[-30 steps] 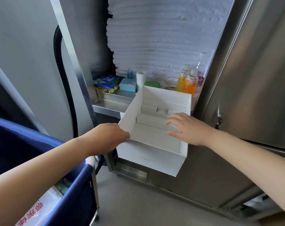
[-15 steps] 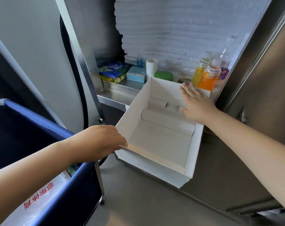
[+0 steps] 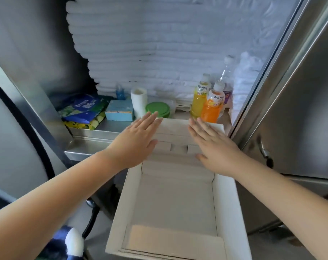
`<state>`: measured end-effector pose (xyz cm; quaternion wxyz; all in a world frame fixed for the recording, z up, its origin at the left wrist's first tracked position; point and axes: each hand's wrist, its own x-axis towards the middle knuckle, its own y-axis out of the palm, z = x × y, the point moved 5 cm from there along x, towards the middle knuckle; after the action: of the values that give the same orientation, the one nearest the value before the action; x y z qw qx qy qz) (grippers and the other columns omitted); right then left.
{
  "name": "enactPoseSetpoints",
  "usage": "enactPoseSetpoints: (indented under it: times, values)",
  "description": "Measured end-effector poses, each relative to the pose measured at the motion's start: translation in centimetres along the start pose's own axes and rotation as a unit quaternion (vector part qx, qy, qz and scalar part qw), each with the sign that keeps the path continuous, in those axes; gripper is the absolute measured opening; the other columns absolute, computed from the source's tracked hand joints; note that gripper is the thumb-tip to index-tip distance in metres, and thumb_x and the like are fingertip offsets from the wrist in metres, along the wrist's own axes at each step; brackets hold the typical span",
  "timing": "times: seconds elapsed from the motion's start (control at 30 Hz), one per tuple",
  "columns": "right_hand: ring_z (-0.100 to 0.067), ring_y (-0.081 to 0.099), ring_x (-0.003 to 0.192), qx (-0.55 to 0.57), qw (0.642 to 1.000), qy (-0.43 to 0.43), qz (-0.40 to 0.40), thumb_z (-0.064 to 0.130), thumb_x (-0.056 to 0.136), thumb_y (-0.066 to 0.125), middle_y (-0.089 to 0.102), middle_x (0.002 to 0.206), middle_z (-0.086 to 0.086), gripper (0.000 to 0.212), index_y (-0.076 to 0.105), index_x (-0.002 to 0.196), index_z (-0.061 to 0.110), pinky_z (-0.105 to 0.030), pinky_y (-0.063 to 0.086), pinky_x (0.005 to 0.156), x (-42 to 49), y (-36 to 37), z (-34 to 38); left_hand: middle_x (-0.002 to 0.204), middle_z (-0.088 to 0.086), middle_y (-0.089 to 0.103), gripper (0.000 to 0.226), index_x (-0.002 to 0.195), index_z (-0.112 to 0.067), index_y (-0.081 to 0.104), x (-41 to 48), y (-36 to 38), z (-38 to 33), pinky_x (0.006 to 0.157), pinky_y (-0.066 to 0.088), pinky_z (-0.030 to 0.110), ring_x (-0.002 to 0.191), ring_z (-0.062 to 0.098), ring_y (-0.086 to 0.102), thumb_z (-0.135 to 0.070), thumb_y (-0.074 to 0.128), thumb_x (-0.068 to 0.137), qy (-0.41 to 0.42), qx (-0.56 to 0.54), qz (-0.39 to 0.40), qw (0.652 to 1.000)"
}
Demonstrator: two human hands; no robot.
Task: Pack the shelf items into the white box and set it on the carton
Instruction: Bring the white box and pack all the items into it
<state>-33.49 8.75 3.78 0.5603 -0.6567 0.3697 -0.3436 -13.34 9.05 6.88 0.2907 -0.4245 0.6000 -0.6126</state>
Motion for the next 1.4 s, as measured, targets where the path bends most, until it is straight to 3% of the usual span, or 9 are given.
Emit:
enactPoseSetpoints:
  times: [0.13, 0.23, 0.37, 0.5, 0.67, 0.9, 1.1, 1.3, 1.4]
  values:
    - [-0.001, -0.038, 0.131, 0.032, 0.999, 0.014, 0.010, 0.034, 0.094, 0.044, -0.039, 0.143, 0.018, 0.085, -0.029, 0.139, 0.030, -0.017, -0.028, 0.101, 0.0, -0.4, -0.2, 0.156, 0.004, -0.016, 0.063, 0.147, -0.014, -0.015, 2.8, 1.8, 0.6, 0.110, -0.014, 0.027, 0.143, 0.017, -0.014, -0.020, 0.026, 0.100, 0.035, 0.062, 0.055, 0.996]
    - [0.003, -0.035, 0.132, 0.057, 0.998, 0.025, 0.029, 0.035, 0.096, 0.044, -0.034, 0.146, 0.020, 0.081, -0.023, 0.143, 0.032, -0.018, -0.021, 0.106, 0.5, -0.9, -0.4, 0.156, 0.006, -0.019, 0.072, 0.146, -0.012, -0.019, 3.6, 2.3, 1.1, 0.113, -0.010, 0.031, 0.143, 0.020, -0.014, -0.003, 0.025, 0.090, 0.058, 0.081, 0.078, 0.992]
    - [0.011, -0.029, 0.130, 0.093, 0.995, 0.037, 0.030, 0.033, 0.097, 0.047, -0.019, 0.152, 0.020, 0.077, -0.011, 0.148, 0.030, -0.007, -0.024, 0.101, 0.9, -1.7, -0.5, 0.154, 0.007, -0.023, 0.075, 0.145, -0.010, -0.022, 4.1, 2.3, 1.4, 0.113, -0.010, 0.032, 0.143, 0.022, -0.016, -0.001, 0.026, 0.088, 0.077, 0.091, 0.104, 0.987]
    - [0.007, -0.034, 0.131, 0.066, 0.997, 0.025, 0.037, 0.034, 0.097, 0.044, -0.028, 0.147, 0.021, 0.079, -0.020, 0.143, 0.031, -0.010, -0.028, 0.101, 0.8, -1.5, -0.2, 0.153, 0.008, -0.027, 0.078, 0.144, -0.010, -0.024, 4.1, 2.3, 1.5, 0.113, -0.011, 0.033, 0.142, 0.023, -0.019, 0.002, 0.025, 0.085, 0.083, 0.095, 0.114, 0.986]
    - [0.008, -0.037, 0.128, 0.071, 0.996, 0.004, 0.044, 0.036, 0.097, 0.042, -0.037, 0.142, 0.023, 0.080, -0.026, 0.140, 0.032, -0.009, -0.030, 0.097, 1.7, -1.5, 0.3, 0.152, 0.005, -0.028, 0.081, 0.144, -0.013, -0.025, 3.9, 1.9, 2.5, 0.110, -0.015, 0.030, 0.141, 0.020, -0.021, 0.004, 0.026, 0.083, 0.078, 0.088, 0.117, 0.986]
    - [0.007, -0.031, 0.133, 0.094, 0.992, -0.073, 0.036, 0.026, 0.099, 0.037, -0.030, 0.147, 0.021, 0.075, -0.024, 0.140, 0.032, -0.011, -0.024, 0.104, 5.9, -1.8, 2.2, 0.142, -0.007, -0.037, 0.084, 0.130, -0.024, -0.038, 2.7, 1.9, 6.1, 0.104, -0.022, 0.023, 0.129, 0.009, -0.033, 0.006, 0.025, 0.081, 0.062, 0.062, 0.106, 0.990]
    - [0.007, -0.031, 0.133, 0.079, 0.989, -0.123, 0.023, 0.026, 0.099, 0.035, -0.028, 0.149, 0.019, 0.073, -0.023, 0.143, 0.030, -0.010, -0.026, 0.103, 8.5, -1.9, 4.0, 0.144, -0.010, -0.037, 0.087, 0.131, -0.030, -0.035, 1.7, 1.4, 8.6, 0.103, -0.022, 0.021, 0.128, 0.007, -0.037, 0.008, 0.025, 0.080, 0.043, 0.032, 0.112, 0.992]
    - [0.011, -0.031, 0.131, 0.093, 0.988, -0.123, 0.017, 0.029, 0.099, 0.038, -0.026, 0.149, 0.022, 0.073, -0.019, 0.144, 0.032, -0.008, -0.026, 0.101, 9.8, -2.0, 5.6, 0.131, -0.025, -0.041, 0.086, 0.125, -0.041, -0.036, 1.1, 1.0, 10.9, 0.091, -0.028, 0.007, 0.116, -0.008, -0.045, 0.003, 0.027, 0.087, 0.046, -0.002, 0.110, 0.993]
    - [0.017, -0.028, 0.128, 0.122, 0.986, -0.112, 0.024, 0.028, 0.099, 0.040, -0.021, 0.149, 0.026, 0.072, -0.015, 0.145, 0.035, -0.003, -0.023, 0.099, 10.5, -2.3, 6.1, 0.137, -0.026, -0.034, 0.081, 0.129, -0.042, -0.031, 0.8, 1.1, 11.9, 0.093, -0.026, 0.007, 0.118, -0.011, -0.042, -0.001, 0.029, 0.093, 0.042, -0.024, 0.101, 0.994]
